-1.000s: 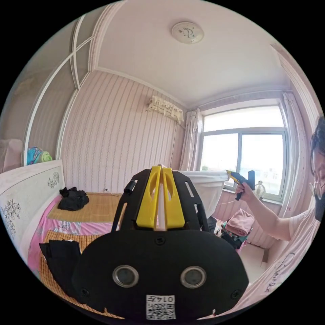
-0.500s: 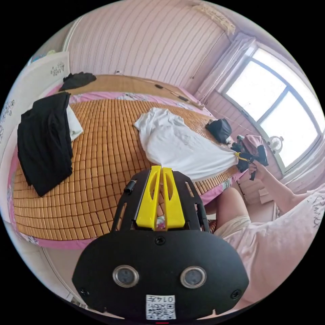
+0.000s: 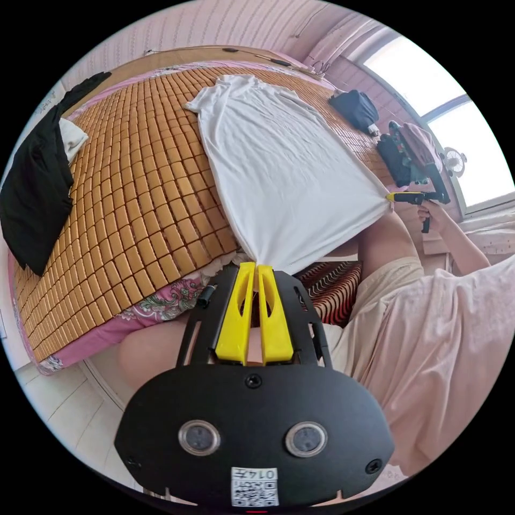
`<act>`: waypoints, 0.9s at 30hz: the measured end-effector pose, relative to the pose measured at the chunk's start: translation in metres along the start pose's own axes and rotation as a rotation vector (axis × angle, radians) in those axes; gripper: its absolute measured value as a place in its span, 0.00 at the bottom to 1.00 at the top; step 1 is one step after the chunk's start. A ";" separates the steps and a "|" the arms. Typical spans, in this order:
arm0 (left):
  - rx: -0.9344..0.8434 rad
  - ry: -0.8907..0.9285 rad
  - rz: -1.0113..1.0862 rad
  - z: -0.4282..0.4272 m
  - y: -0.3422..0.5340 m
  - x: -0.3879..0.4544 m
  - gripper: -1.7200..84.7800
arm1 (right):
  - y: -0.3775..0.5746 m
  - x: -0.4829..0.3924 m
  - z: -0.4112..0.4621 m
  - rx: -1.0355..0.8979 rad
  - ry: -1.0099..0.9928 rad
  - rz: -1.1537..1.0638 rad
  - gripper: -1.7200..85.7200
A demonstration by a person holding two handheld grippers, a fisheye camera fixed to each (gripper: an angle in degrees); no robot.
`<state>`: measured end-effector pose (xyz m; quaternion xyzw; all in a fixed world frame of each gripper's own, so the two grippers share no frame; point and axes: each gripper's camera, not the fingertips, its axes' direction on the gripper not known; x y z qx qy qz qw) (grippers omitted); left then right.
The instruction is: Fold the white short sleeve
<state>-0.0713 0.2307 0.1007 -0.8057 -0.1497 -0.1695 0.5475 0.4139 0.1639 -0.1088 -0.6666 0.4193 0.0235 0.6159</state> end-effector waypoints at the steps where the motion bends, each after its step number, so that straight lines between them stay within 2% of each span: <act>1: -0.018 0.006 0.000 0.006 -0.002 -0.003 0.01 | -0.002 -0.002 0.002 -0.005 0.005 0.001 0.02; 9: -0.104 0.030 -0.007 0.030 -0.007 -0.018 0.02 | -0.028 -0.032 0.026 -0.078 0.087 0.045 0.03; 19: -0.018 0.039 -0.071 0.008 -0.026 -0.065 0.05 | -0.064 -0.073 0.020 -0.038 0.155 -0.007 0.09; 22: 0.044 0.025 -0.054 -0.001 -0.034 -0.076 0.05 | -0.093 -0.105 0.022 -0.014 0.154 -0.094 0.09; 27: 0.144 0.022 -0.044 0.002 -0.060 -0.100 0.05 | -0.194 -0.199 0.040 0.048 0.135 -0.377 0.09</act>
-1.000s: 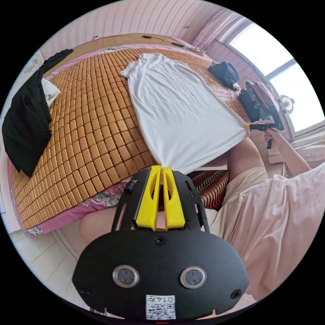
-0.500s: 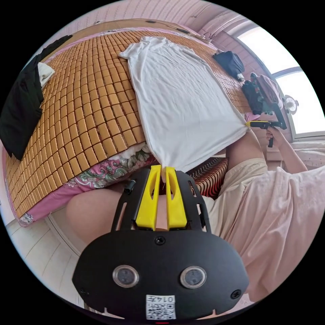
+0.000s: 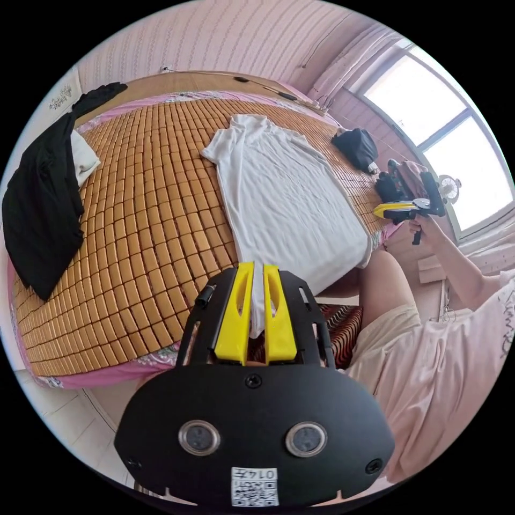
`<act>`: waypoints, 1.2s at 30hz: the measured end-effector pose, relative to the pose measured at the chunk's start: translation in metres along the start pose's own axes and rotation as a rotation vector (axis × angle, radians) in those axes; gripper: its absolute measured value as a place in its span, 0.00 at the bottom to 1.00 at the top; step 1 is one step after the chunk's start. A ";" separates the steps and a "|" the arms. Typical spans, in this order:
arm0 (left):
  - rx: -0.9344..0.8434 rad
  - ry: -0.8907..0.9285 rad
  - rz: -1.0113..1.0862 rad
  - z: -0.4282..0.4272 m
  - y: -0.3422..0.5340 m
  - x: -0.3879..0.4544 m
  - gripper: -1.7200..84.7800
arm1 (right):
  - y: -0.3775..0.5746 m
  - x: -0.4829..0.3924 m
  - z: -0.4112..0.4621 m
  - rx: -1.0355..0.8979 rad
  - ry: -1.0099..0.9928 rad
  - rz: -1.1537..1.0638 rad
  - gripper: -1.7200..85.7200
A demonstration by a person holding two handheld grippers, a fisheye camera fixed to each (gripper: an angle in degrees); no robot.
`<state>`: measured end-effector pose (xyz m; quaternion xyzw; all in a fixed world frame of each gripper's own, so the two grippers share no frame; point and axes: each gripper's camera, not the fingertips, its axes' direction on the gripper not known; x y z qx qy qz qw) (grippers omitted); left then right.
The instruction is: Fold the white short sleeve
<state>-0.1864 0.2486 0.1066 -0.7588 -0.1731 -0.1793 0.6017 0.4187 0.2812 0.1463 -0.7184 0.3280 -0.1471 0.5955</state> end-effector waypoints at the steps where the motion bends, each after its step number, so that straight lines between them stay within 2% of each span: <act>1: 0.019 -0.007 0.004 0.005 -0.010 -0.008 0.05 | -0.017 -0.006 0.003 0.010 0.000 -0.033 0.09; 6: 0.117 -0.022 -0.041 0.022 -0.062 -0.050 0.05 | -0.179 -0.052 0.042 0.075 0.010 -0.228 0.10; 11: 0.233 -0.025 -0.137 0.040 -0.123 -0.101 0.08 | -0.300 -0.077 0.097 0.032 0.039 -0.276 0.11; 15: 0.236 0.034 -0.193 0.060 -0.155 -0.128 0.10 | -0.368 -0.093 0.143 -0.019 0.140 -0.277 0.13; 20: 0.120 -0.020 -0.179 0.096 -0.178 -0.153 0.09 | -0.403 -0.102 0.191 -0.093 0.195 -0.244 0.11; 24: 0.139 -0.032 -0.135 0.101 -0.174 -0.160 0.02 | -0.410 -0.124 0.201 -0.055 0.291 -0.292 0.04; 26: 0.169 0.021 -0.149 0.101 -0.170 -0.167 0.01 | -0.414 -0.133 0.202 -0.052 0.261 -0.318 0.03; 32: 0.253 -0.030 -0.190 0.079 -0.146 -0.179 0.01 | -0.430 -0.171 0.192 0.058 0.134 -0.406 0.02; 36: 0.324 -0.055 -0.276 0.063 -0.119 -0.192 0.01 | -0.447 -0.202 0.204 0.055 0.059 -0.451 0.02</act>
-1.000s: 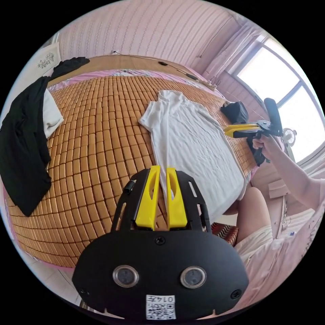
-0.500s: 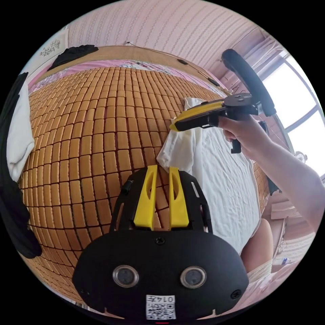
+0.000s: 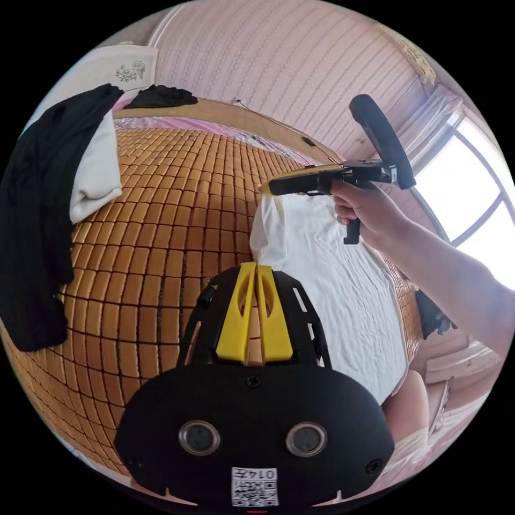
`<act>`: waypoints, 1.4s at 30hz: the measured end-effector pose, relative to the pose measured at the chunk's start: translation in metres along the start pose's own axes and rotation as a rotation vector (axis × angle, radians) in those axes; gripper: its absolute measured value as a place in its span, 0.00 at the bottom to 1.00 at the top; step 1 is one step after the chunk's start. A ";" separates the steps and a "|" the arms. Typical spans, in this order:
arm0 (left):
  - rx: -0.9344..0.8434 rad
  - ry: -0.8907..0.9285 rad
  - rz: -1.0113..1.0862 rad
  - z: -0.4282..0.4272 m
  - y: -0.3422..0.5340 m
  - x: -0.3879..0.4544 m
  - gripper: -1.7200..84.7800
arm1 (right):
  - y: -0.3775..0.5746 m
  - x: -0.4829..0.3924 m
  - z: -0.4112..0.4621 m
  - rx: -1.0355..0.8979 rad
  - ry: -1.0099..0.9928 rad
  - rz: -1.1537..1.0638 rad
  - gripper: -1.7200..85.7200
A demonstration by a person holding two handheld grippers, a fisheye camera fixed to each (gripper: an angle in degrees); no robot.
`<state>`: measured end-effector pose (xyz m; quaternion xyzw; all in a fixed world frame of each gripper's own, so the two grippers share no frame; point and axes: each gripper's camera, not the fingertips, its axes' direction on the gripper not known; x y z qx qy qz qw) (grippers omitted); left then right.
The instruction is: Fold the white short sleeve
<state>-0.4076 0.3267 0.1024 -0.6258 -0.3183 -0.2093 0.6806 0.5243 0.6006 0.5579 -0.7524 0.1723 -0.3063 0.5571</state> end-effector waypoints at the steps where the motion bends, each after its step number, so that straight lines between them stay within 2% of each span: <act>1: 0.016 -0.011 -0.029 -0.005 0.005 -0.006 0.01 | -0.003 -0.003 0.003 -0.003 -0.001 -0.007 0.02; 5: 0.023 0.023 -0.105 -0.006 0.016 -0.025 0.01 | -0.016 -0.021 0.019 0.017 -0.031 0.000 0.02; 11: -0.019 0.026 -0.105 0.005 0.016 -0.030 0.01 | -0.025 -0.029 0.038 0.006 -0.085 -0.008 0.02; 14: -0.020 0.033 -0.122 0.010 0.017 -0.029 0.01 | -0.032 -0.028 0.037 0.021 -0.145 -0.012 0.02; 18: -0.016 0.082 -0.153 0.013 0.019 -0.028 0.01 | -0.028 -0.024 0.018 0.059 -0.115 -0.020 0.03; 21: -0.032 0.111 -0.118 0.011 0.023 -0.026 0.04 | -0.019 -0.021 0.024 0.000 -0.112 -0.027 0.04; 24: -0.020 0.070 -0.112 0.008 0.021 -0.022 0.08 | -0.013 -0.023 0.043 -0.049 -0.117 -0.024 0.08; 27: -0.003 0.034 -0.125 0.017 0.009 -0.014 0.11 | -0.005 -0.021 0.060 -0.066 -0.069 0.031 0.08; 29: -0.007 0.044 -0.126 0.032 -0.004 -0.006 0.10 | 0.000 -0.021 0.062 -0.056 -0.035 0.046 0.03; 34: -0.082 -0.019 -0.062 0.062 -0.020 0.012 0.02 | 0.001 -0.014 0.057 -0.059 -0.121 0.058 0.02; 38: -0.062 -0.051 -0.055 0.068 -0.022 0.024 0.01 | 0.006 -0.024 0.060 -0.075 -0.105 0.003 0.02; 42: -0.045 -0.002 -0.103 0.079 -0.021 0.027 0.02 | 0.024 -0.030 0.058 -0.079 -0.074 -0.014 0.04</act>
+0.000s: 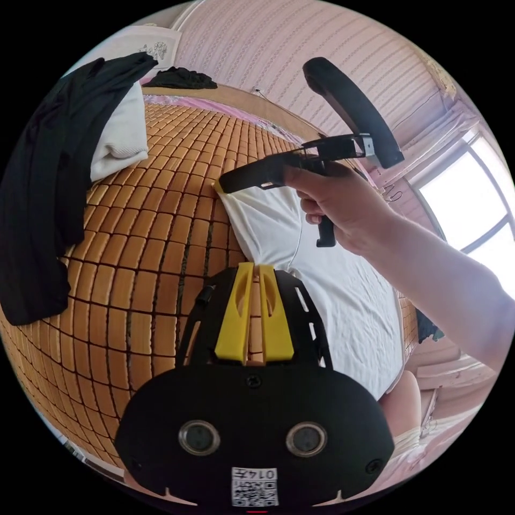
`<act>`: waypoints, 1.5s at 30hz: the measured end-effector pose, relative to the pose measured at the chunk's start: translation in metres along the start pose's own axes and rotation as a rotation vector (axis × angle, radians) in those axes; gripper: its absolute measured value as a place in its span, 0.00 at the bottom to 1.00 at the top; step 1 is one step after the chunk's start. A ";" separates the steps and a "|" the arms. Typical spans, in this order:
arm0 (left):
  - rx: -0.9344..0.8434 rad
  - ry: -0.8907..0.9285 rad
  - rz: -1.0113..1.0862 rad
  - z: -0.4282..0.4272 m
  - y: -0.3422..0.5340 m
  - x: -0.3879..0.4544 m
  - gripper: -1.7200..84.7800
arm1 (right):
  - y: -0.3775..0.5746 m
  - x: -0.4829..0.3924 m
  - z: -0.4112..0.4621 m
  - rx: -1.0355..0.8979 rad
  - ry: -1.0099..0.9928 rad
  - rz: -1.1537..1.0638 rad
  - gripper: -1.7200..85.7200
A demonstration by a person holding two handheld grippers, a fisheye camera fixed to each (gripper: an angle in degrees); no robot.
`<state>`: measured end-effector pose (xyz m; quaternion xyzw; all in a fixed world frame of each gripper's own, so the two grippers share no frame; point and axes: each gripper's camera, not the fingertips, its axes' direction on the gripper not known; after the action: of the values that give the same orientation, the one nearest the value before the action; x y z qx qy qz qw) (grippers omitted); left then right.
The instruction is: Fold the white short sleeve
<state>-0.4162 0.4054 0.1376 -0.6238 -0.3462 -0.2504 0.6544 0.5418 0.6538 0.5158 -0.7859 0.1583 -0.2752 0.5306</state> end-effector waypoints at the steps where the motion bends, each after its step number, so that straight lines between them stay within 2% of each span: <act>1: 0.003 0.002 0.000 0.004 -0.001 0.004 0.02 | 0.004 0.000 -0.002 0.003 0.006 -0.001 0.04; 3: -0.008 -0.006 -0.004 0.009 -0.004 0.011 0.03 | 0.024 0.004 -0.018 0.015 0.043 -0.020 0.10; 5: -0.020 -0.027 0.000 0.016 -0.009 0.022 0.06 | 0.049 0.010 -0.042 0.067 0.068 -0.032 0.12; 10: -0.066 -0.045 0.015 0.029 -0.012 0.044 0.07 | 0.178 0.040 -0.126 0.321 -0.020 0.049 0.11; 13: -0.072 -0.095 0.041 0.035 -0.008 0.063 0.06 | 0.287 0.070 -0.151 0.342 0.083 0.204 0.11; 16: -0.065 -0.147 0.094 0.035 -0.011 0.093 0.03 | 0.400 0.113 -0.164 0.283 0.233 0.431 0.11; 18: -0.104 -0.108 0.168 0.040 -0.021 0.120 0.02 | 0.474 0.140 -0.169 0.255 0.280 0.595 0.11; 21: -0.104 0.026 0.292 0.055 -0.048 0.177 0.01 | 0.542 0.163 -0.168 0.304 0.209 0.755 0.10; 28: -0.226 0.213 0.526 0.174 -0.125 0.333 0.04 | 0.619 0.195 -0.162 0.428 0.138 0.922 0.11; 31: -0.244 0.140 0.627 0.224 -0.144 0.399 0.08 | 0.634 0.208 -0.163 0.475 0.093 0.921 0.11; 34: -0.358 0.158 0.600 0.278 -0.161 0.438 0.11 | 0.637 0.220 -0.155 0.429 0.040 0.873 0.08; 36: -0.430 0.143 0.588 0.305 -0.166 0.455 0.10 | 0.643 0.222 -0.153 0.431 -0.027 0.781 0.05; 38: -0.478 0.075 0.655 0.326 -0.164 0.478 0.04 | 0.653 0.221 -0.159 0.432 -0.008 0.757 0.04; 40: -0.458 0.024 0.718 0.331 -0.162 0.492 0.02 | 0.668 0.218 -0.167 0.467 -0.017 0.731 0.04; 45: -0.366 0.148 0.732 0.329 -0.175 0.525 0.01 | 0.708 0.207 -0.181 0.547 -0.027 0.782 0.03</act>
<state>-0.2618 0.7690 0.6461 -0.7921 -0.0031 -0.1030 0.6016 0.6289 0.1322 -0.0301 -0.5024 0.3568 -0.0763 0.7839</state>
